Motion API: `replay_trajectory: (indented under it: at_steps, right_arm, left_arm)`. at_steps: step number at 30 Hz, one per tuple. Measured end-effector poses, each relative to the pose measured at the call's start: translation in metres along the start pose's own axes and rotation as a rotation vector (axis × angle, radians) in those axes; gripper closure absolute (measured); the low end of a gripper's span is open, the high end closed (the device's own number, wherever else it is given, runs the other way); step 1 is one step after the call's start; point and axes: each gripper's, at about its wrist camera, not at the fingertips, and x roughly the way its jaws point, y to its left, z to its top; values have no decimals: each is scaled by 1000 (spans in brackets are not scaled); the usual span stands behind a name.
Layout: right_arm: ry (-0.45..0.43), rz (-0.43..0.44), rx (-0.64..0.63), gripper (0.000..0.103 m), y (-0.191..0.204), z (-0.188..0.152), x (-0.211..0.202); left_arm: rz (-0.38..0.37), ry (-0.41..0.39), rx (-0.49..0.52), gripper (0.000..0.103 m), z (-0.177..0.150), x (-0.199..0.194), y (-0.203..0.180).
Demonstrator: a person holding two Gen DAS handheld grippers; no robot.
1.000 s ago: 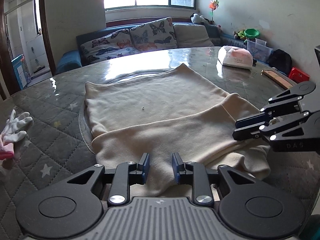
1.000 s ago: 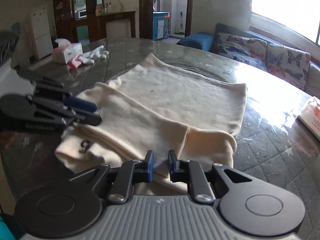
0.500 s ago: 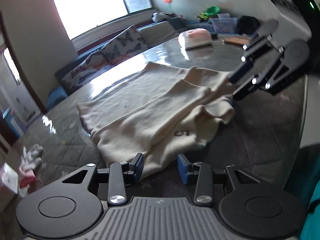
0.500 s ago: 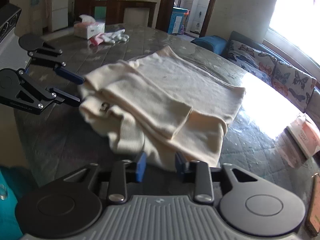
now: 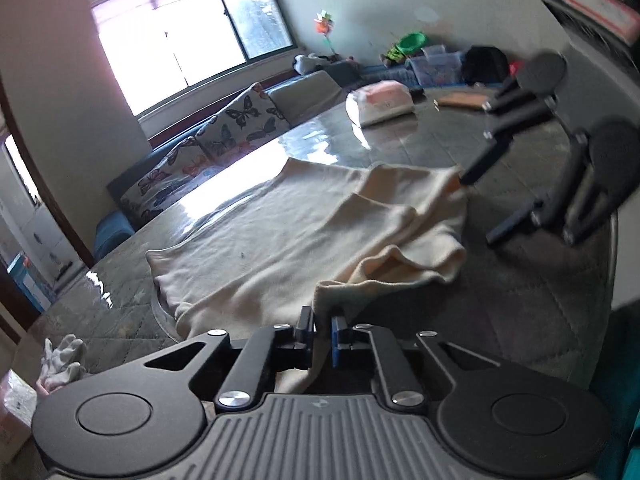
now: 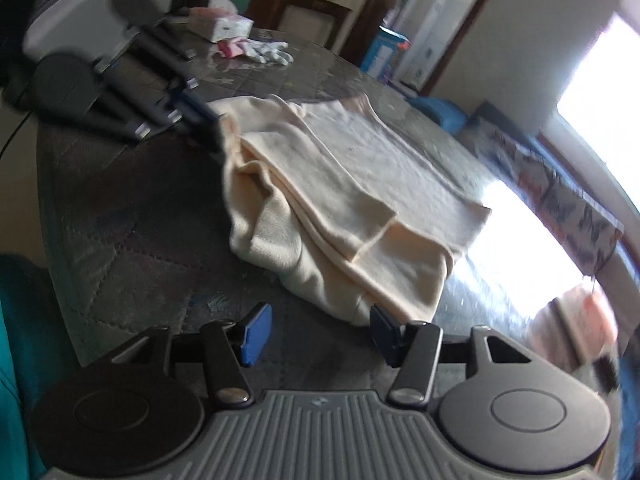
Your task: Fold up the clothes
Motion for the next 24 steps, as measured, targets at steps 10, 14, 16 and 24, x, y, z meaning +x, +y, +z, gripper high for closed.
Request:
replay_trajectory:
  at_steps: [10,14,16,24]
  right_arm:
    - [-113,37,-78,49,-7,24,32]
    - [-83,113,-43,80,-17,35,48]
    - [-77,149,-10,87,-24,39,51]
    - [-57,268,189,90,-61,47,52]
  left_arm:
    - [-44,-8,-147,99,27,23,44]
    - [-59,14,-129,96,20,26,44]
    - [-58,17,-110,94,12,20,41]
    - [-55,25,-26,49,-17,-6,28]
